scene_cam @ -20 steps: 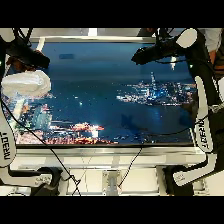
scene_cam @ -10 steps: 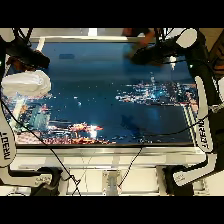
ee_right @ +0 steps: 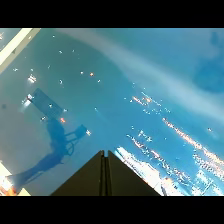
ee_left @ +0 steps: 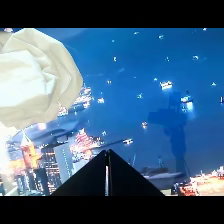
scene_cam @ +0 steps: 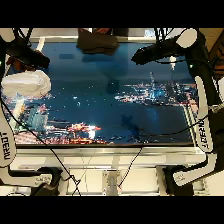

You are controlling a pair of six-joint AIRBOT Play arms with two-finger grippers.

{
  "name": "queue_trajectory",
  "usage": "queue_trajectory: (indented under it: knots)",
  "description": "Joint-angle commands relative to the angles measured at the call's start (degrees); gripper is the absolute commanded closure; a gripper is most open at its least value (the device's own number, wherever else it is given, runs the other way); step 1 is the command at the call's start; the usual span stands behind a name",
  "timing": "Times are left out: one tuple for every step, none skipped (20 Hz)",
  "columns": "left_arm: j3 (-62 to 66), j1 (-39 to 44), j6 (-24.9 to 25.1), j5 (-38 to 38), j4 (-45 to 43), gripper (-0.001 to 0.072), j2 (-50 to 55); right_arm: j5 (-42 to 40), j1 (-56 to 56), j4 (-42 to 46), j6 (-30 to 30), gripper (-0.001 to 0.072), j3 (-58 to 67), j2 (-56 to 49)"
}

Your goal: Fold the shirts.

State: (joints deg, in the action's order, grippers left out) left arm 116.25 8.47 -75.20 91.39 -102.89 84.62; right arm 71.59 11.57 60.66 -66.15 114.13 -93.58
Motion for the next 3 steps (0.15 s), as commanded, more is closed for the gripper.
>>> queue_trajectory:
  knots:
    - [0.0,0.0,0.0,0.0,0.0,0.0692,0.0,0.0,0.1,0.0,0.0,0.0684,0.0,0.0]
    - [0.0,0.0,0.0,0.0,0.0,0.0692,0.0,0.0,0.1,0.0,0.0,0.0684,0.0,0.0]
    - [0.0,0.0,0.0,0.0,0.0,0.0692,0.0,0.0,0.1,0.0,0.0,0.0683,0.0,0.0]
